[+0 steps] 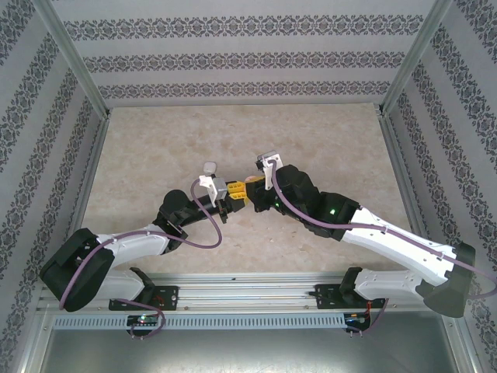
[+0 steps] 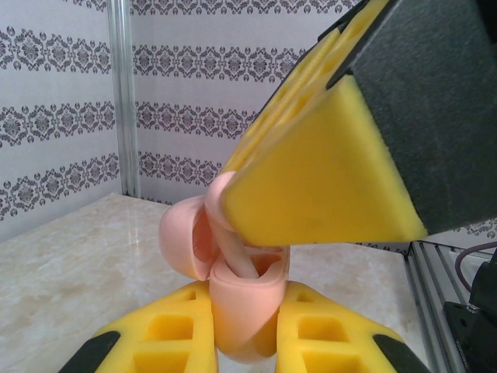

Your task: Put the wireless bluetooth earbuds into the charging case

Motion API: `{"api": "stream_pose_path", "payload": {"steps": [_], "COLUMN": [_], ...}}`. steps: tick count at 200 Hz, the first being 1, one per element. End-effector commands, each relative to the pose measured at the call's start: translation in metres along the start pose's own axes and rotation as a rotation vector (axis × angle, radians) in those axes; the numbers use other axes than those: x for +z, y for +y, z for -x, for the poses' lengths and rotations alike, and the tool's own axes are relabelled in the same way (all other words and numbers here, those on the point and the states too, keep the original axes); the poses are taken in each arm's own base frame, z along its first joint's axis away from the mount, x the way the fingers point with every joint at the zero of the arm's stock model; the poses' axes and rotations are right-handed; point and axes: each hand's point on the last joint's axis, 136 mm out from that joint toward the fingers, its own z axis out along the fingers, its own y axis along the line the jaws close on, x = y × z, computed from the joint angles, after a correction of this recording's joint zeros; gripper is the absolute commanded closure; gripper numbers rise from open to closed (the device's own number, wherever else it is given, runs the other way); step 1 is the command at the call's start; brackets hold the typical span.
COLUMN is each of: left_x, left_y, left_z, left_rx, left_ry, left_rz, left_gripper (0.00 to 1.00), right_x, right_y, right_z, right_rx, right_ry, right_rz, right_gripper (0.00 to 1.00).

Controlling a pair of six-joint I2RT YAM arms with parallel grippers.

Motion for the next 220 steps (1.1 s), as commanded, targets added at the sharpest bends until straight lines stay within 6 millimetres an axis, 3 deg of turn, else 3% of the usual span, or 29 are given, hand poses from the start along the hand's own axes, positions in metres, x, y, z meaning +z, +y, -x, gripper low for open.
{"api": "stream_pose_path", "payload": {"steps": [1, 83, 153, 220], "left_x": [-0.003, -0.004, -0.003, -0.003], "left_y": [-0.005, -0.005, -0.005, -0.004], "left_z": [0.059, 0.057, 0.057, 0.052], "left_rx": [0.104, 0.095, 0.085, 0.059], "left_ry": [-0.182, -0.169, -0.163, -0.14], "left_rz": [0.002, 0.005, 0.001, 0.011], "left_gripper": [1.0, 1.0, 1.0, 1.0], "right_x": [0.007, 0.003, 0.0, -0.016], "right_y": [-0.001, 0.004, 0.008, 0.015], "right_z": [-0.032, -0.01, -0.003, 0.027], "right_rx": [-0.017, 0.011, 0.037, 0.084], "right_ry": [0.132, 0.106, 0.106, 0.064], "right_rz": [-0.014, -0.03, -0.026, -0.015], "right_gripper": [0.86, 0.79, 0.68, 0.61]}}
